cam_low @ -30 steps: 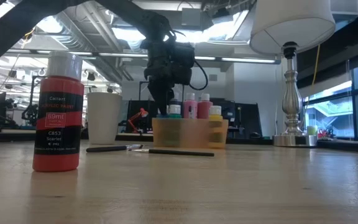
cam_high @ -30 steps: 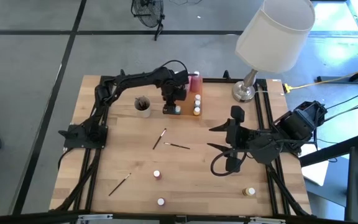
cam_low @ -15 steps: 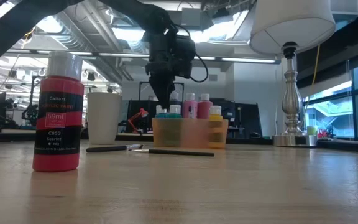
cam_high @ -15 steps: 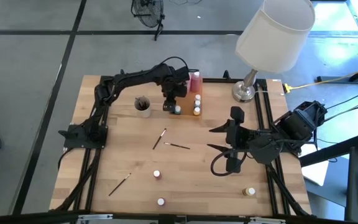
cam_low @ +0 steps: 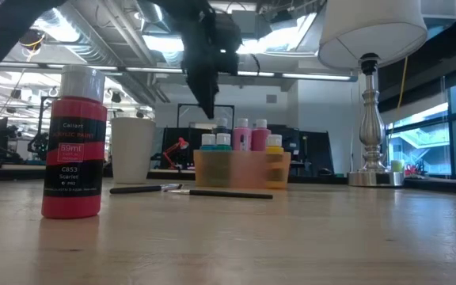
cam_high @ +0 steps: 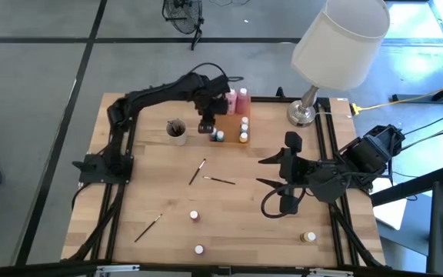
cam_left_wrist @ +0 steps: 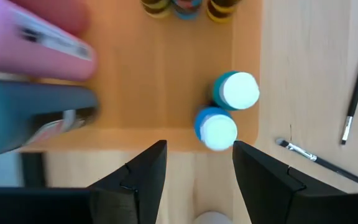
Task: Pick & Place Paint Supplies
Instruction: Put the black paint brush into the white cup
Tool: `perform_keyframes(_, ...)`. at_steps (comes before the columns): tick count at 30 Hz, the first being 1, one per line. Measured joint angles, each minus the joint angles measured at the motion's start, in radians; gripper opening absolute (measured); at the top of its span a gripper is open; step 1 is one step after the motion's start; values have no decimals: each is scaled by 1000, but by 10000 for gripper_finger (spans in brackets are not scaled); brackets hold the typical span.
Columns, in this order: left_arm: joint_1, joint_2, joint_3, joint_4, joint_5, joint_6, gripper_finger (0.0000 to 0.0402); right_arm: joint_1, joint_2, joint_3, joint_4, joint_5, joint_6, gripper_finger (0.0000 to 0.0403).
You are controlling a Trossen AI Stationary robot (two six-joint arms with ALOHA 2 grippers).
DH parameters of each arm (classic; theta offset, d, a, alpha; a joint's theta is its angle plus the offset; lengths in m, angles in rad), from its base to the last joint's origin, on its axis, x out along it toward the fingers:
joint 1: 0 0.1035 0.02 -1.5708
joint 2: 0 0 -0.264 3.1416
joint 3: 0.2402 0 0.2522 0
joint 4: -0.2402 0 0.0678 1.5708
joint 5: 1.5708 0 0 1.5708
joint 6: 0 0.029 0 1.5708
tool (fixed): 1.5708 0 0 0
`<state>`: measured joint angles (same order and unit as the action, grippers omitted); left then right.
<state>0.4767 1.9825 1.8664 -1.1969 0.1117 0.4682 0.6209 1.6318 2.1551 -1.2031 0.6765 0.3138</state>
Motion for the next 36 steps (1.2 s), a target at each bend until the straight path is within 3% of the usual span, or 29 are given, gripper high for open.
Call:
perform_keyframes(8,-11,-224,0,0,-59,-64,180,0,0,0,6,-9,0,208)
perform_keyframes(19,-19,-520,0,-3,94,-468,180,-3,0,0,13,-35,-21,208)
perform_keyframes(29,-41,-614,0,-167,90,-700,180,-21,4,0,15,-113,-42,208)
perform_keyframes(36,-176,-608,0,-379,89,-907,180,-24,16,0,20,-144,-33,208)
